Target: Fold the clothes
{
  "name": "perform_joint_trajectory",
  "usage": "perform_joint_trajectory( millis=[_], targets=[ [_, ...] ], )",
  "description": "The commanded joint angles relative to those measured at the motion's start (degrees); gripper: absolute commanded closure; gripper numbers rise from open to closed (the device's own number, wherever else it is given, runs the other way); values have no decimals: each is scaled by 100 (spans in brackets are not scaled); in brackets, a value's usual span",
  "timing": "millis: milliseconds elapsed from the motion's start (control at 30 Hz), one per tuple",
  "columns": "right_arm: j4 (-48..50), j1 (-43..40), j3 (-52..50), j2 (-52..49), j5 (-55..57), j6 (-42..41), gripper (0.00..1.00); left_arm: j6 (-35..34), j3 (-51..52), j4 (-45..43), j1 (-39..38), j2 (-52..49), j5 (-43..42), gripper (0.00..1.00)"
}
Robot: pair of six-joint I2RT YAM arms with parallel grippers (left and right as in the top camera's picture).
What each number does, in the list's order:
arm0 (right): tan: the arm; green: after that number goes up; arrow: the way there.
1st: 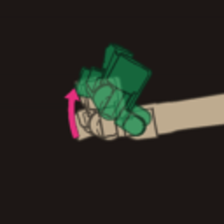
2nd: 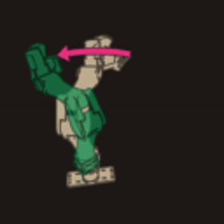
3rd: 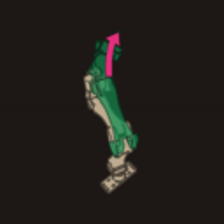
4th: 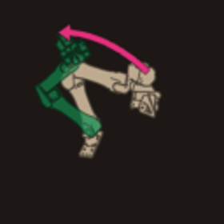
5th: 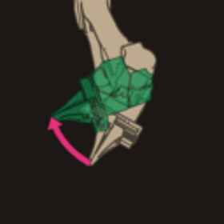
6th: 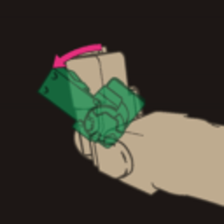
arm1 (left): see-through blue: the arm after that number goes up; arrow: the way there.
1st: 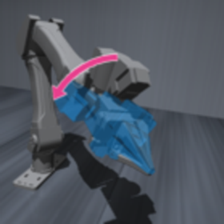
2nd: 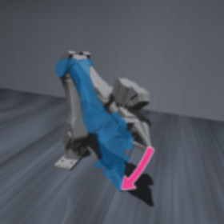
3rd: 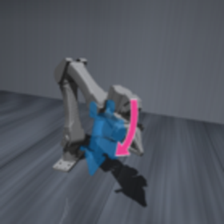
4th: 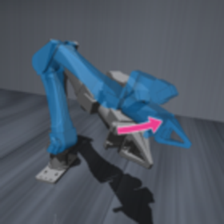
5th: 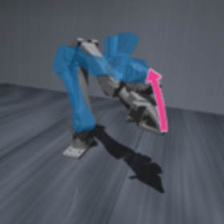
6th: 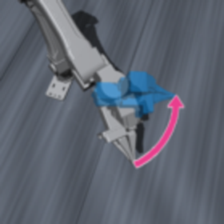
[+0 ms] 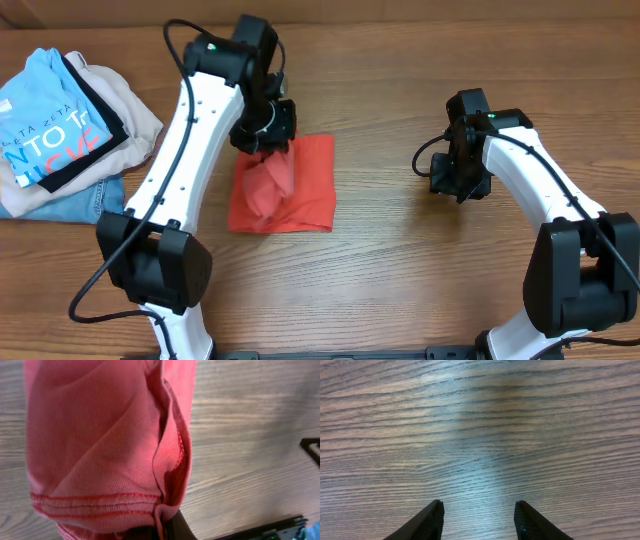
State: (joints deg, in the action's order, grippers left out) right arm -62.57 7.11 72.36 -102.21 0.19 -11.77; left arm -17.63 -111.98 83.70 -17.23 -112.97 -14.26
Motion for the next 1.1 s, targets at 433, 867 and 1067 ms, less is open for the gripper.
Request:
perform_joint_trajectory(
  millis=[433, 867, 1067],
  targets=[
    [7, -39, 83, 127, -44, 20, 51, 66, 870, -968, -369, 15, 140, 95],
    [2, -39, 83, 127, -44, 20, 51, -4, 876, -1316, -750, -98, 7, 54],
    [7, -39, 83, 127, -44, 22, 50, 234, 737, -1222, -671, -50, 337, 43]
  ],
)
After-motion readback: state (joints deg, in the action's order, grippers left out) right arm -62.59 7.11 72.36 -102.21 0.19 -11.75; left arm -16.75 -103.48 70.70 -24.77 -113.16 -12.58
